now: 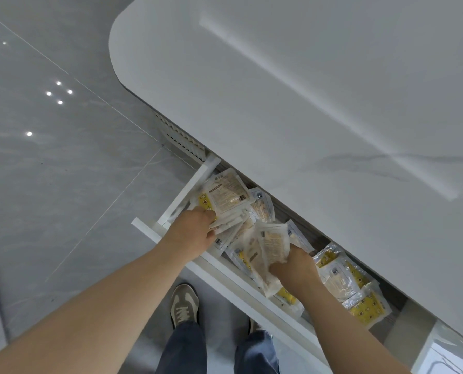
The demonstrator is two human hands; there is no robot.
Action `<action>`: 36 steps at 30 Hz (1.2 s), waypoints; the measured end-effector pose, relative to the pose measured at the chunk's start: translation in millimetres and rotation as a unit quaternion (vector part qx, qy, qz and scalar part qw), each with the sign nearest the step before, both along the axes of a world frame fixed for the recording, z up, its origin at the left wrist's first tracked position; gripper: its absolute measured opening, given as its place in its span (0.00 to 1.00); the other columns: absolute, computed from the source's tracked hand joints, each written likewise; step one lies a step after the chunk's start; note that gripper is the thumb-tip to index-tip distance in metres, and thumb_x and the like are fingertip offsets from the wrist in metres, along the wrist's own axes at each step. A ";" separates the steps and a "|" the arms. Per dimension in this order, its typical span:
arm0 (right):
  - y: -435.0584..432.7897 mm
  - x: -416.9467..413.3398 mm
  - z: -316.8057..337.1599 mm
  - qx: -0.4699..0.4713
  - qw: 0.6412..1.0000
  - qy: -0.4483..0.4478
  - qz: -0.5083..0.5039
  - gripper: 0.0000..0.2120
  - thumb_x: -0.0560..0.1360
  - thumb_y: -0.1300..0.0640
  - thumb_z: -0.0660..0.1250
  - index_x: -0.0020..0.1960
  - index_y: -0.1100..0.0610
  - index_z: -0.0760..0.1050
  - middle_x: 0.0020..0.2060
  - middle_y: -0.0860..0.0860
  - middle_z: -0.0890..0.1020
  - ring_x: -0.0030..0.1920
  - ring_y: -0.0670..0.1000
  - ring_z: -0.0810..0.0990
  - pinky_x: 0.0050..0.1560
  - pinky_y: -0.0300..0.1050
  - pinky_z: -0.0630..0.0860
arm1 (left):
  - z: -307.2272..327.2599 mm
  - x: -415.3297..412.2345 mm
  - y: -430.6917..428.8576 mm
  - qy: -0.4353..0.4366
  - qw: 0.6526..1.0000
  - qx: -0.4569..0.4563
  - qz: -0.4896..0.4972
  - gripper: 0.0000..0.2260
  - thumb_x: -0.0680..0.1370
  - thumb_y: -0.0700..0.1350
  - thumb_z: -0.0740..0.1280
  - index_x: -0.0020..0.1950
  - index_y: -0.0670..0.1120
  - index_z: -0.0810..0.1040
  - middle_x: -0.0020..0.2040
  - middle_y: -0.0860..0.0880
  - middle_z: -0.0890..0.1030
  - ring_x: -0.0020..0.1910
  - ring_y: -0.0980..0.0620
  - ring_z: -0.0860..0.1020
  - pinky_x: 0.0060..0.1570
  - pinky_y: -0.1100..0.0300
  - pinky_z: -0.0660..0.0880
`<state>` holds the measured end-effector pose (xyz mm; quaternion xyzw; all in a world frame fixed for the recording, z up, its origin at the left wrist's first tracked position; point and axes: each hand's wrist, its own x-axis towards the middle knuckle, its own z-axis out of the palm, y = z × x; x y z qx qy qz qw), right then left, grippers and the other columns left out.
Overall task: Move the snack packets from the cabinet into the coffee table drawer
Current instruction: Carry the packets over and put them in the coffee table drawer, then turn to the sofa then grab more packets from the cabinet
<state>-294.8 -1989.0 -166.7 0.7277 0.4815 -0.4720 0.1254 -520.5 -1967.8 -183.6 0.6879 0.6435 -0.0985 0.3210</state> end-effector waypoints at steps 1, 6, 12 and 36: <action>-1.0 2.4 -0.9 0.017 1.000 -0.016 -0.001 0.04 0.72 0.64 0.64 0.45 0.59 0.74 0.40 0.53 0.79 0.35 0.49 0.74 0.27 0.36 0.68 | 0.2 0.1 -0.7 0.000 1.000 -0.003 0.003 0.15 0.78 0.48 0.62 0.64 0.45 0.73 0.58 0.45 0.76 0.54 0.47 0.77 0.48 0.59 0.74; -6.2 16.5 -2.2 0.044 0.997 -0.053 0.019 0.09 0.73 0.63 0.63 0.35 0.55 0.69 0.31 0.51 0.76 0.32 0.51 0.76 0.26 0.38 0.70 | 3.2 2.7 -0.8 0.004 1.000 -0.004 -0.003 0.14 0.78 0.47 0.62 0.63 0.45 0.73 0.56 0.45 0.76 0.52 0.47 0.78 0.48 0.56 0.76; -8.3 23.6 5.4 0.071 0.985 -0.132 0.085 0.08 0.73 0.64 0.62 0.51 0.57 0.74 0.44 0.54 0.82 0.40 0.54 0.81 0.32 0.43 0.76 | 9.4 7.0 -0.1 0.012 1.000 -0.007 -0.013 0.13 0.78 0.48 0.62 0.60 0.45 0.73 0.54 0.45 0.76 0.50 0.48 0.78 0.49 0.55 0.77; -48.3 35.3 262.1 0.136 0.983 -0.114 0.057 0.15 0.75 0.56 0.63 0.62 0.52 0.72 0.55 0.50 0.78 0.51 0.51 0.79 0.42 0.41 0.74 | 271.7 54.0 -10.0 -0.035 0.989 0.011 -0.143 0.08 0.78 0.46 0.61 0.55 0.44 0.71 0.52 0.48 0.75 0.50 0.48 0.75 0.47 0.56 0.72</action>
